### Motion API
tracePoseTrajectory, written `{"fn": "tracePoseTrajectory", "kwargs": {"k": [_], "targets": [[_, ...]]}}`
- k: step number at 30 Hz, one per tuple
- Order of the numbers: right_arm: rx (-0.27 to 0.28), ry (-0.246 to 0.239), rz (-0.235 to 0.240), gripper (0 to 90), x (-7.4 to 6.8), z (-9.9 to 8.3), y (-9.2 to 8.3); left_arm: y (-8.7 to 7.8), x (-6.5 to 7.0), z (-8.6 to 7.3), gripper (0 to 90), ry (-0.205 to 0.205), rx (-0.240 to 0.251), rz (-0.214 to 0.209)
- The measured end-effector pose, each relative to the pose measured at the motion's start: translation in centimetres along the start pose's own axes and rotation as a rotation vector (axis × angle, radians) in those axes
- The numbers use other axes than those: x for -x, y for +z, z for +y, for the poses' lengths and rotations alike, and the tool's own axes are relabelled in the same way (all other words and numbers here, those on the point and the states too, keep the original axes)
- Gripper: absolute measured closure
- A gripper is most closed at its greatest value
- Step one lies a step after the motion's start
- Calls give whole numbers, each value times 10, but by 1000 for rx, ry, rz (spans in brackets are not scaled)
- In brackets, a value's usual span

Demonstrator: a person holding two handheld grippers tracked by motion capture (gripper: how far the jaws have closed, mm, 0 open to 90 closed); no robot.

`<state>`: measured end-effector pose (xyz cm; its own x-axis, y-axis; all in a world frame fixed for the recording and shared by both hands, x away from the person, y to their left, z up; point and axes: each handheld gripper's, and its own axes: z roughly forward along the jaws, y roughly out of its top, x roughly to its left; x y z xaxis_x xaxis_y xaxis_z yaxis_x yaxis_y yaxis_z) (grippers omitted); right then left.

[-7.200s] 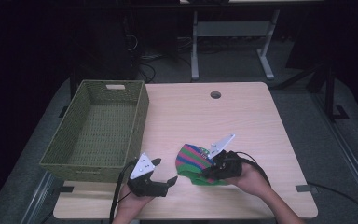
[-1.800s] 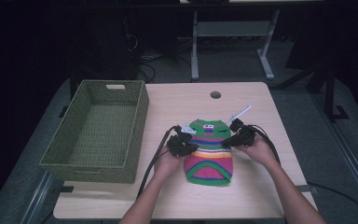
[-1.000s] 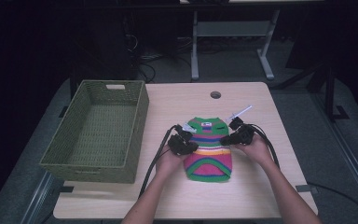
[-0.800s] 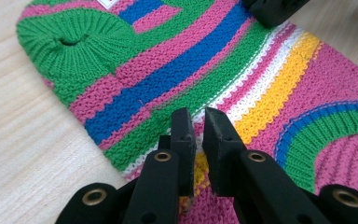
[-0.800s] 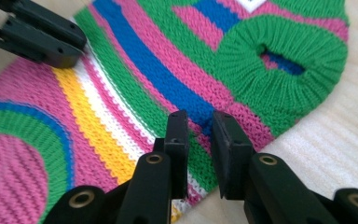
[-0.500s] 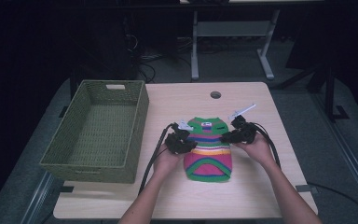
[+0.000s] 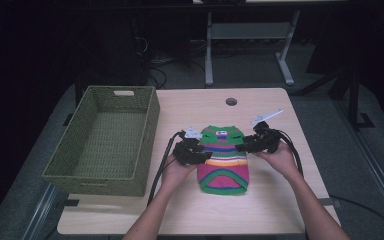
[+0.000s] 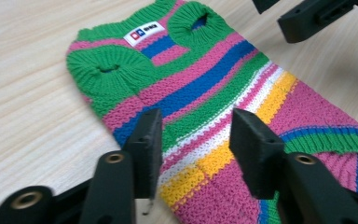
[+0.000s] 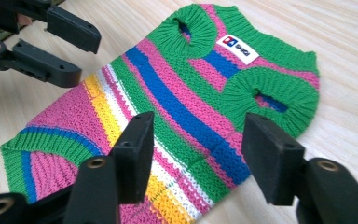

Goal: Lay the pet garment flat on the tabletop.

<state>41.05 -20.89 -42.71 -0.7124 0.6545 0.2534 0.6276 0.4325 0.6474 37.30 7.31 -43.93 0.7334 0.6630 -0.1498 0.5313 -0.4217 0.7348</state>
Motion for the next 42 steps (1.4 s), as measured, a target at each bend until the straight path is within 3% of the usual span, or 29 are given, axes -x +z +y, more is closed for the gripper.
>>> {"fn": "tracePoseTrajectory", "kwargs": {"k": [6, 13, 18, 21, 23, 27, 42], "targets": [[1, 14, 12, 338, 3, -2, -5, -6, -1, 2, 417, -23, 32, 15], [30, -12, 10, 309, -2, -2, -18, -14, 3, 3, 273, -42, 61, -15], [30, -13, 20, 280, -3, -3, -21, -19, 3, 3, 234, -33, 56, -19], [32, -14, 38, 272, -4, -6, -24, -23, 4, 0, 211, -58, 99, -24], [40, -16, 44, 270, -4, -7, -26, -24, 3, -1, 188, -56, 99, -22], [42, -17, 25, 270, -2, -12, -29, -25, 6, -6, 172, -41, 86, -21], [60, 20, 33, 270, 7, -37, -44, -26, 14, -14, 161, 1, 57, -14]]}}
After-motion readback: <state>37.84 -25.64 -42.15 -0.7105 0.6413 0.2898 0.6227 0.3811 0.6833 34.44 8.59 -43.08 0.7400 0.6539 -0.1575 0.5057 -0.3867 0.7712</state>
